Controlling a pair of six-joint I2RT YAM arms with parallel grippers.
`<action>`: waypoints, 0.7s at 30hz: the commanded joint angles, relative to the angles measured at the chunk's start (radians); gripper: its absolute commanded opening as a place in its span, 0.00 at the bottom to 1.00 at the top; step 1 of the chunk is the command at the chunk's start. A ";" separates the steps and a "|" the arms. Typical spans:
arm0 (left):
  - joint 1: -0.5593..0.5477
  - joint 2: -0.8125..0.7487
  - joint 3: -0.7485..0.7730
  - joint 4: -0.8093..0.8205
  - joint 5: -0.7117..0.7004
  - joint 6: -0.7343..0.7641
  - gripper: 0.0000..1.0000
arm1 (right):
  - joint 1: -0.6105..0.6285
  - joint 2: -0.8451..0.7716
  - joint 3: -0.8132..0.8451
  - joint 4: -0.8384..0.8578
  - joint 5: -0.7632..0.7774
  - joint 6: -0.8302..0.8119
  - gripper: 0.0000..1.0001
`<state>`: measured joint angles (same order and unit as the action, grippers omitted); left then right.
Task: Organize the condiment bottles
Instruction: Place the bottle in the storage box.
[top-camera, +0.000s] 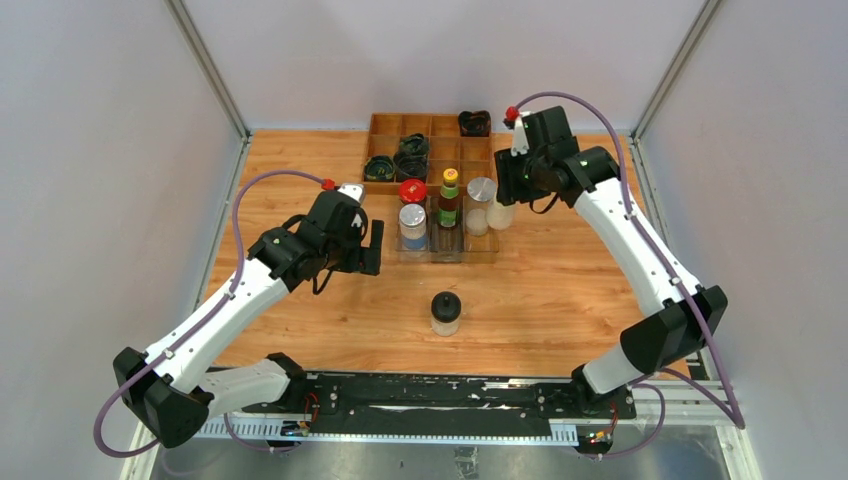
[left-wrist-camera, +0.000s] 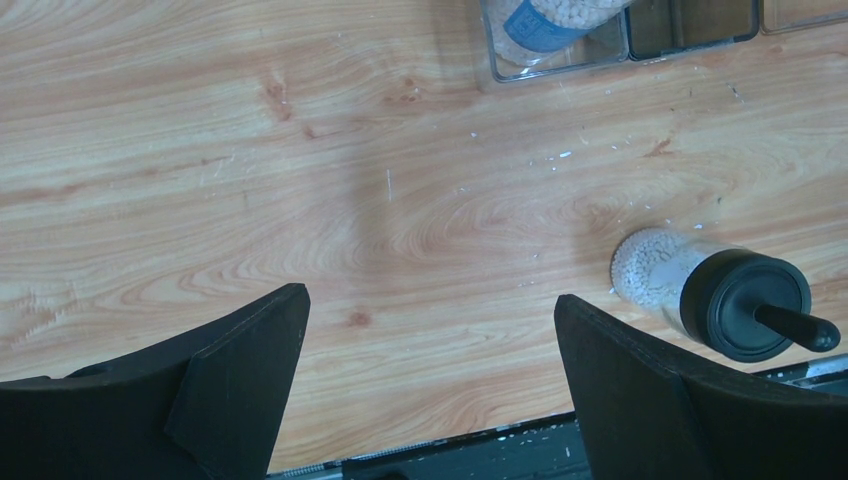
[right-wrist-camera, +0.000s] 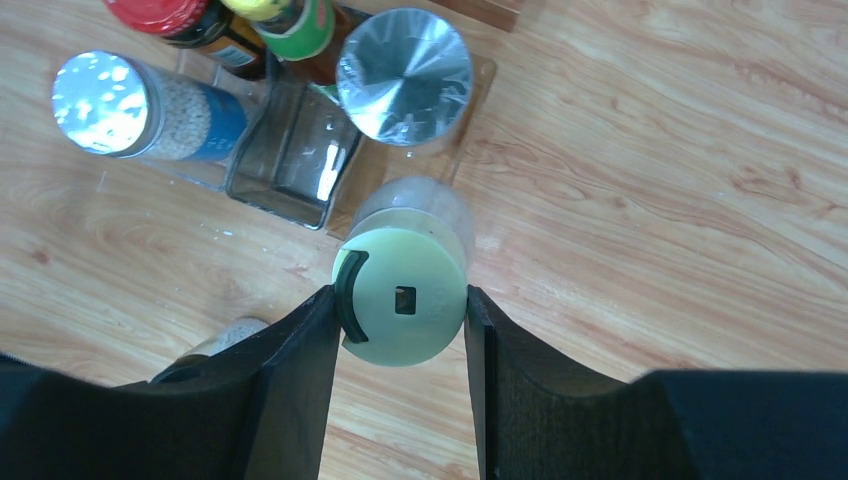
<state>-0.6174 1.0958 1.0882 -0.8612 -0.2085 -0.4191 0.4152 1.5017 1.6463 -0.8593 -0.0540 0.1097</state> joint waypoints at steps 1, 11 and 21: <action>0.005 -0.008 -0.008 0.016 0.008 0.006 1.00 | 0.067 0.027 0.050 0.000 0.025 0.014 0.42; 0.005 -0.015 -0.015 0.016 0.008 0.008 1.00 | 0.178 0.110 0.126 0.002 0.053 0.035 0.42; 0.005 -0.036 -0.031 0.015 0.004 0.005 1.00 | 0.240 0.187 0.191 0.001 0.107 0.031 0.42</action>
<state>-0.6174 1.0843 1.0729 -0.8597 -0.2058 -0.4194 0.6277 1.6653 1.7851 -0.8547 0.0193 0.1383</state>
